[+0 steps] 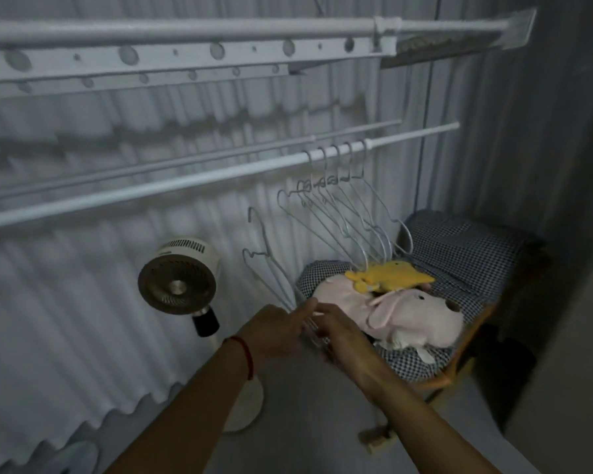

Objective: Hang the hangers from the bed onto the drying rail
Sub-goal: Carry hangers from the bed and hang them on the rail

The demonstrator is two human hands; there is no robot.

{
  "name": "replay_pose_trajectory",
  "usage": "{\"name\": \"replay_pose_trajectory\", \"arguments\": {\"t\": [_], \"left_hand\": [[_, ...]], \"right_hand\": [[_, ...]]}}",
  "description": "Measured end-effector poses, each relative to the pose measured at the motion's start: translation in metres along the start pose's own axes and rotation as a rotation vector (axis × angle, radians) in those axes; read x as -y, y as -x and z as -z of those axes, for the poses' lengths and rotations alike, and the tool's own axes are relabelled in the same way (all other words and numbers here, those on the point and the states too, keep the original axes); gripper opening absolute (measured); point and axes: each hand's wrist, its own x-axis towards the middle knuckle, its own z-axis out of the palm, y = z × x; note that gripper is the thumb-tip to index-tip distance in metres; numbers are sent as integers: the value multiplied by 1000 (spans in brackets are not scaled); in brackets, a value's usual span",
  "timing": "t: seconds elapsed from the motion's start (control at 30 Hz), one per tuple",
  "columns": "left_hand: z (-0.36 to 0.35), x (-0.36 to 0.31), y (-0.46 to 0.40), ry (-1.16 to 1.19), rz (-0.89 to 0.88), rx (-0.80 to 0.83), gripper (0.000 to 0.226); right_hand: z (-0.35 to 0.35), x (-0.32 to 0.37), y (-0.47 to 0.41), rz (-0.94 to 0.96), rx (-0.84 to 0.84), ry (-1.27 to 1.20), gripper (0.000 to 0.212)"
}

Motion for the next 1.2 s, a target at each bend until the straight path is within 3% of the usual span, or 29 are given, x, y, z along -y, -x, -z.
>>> {"name": "replay_pose_trajectory", "arguments": {"t": [0.1, 0.2, 0.3, 0.4, 0.6, 0.8, 1.2], "left_hand": [[40, -35, -19, -180, -97, -150, 68], [87, -60, -40, -464, -277, -420, 63], [129, -87, -57, -636, -677, -671, 36], [164, -111, -88, -846, -977, -834, 34], [192, -118, -137, -1115, -878, -767, 58], [197, -106, -150, -1085, -874, -755, 69], [199, -107, -144, -1021, -863, -710, 69]], "right_hand": [[5, 31, -30, -50, -10, -65, 26], [10, 58, -53, -45, -47, -109, 26], [13, 83, -67, -6, -103, -109, 29], [16, 102, -79, 21, -129, -54, 34], [16, 129, -103, -12, -144, 39, 35], [17, 127, -115, -90, -161, 100, 31], [23, 115, -117, -139, -138, 161, 35]]}}
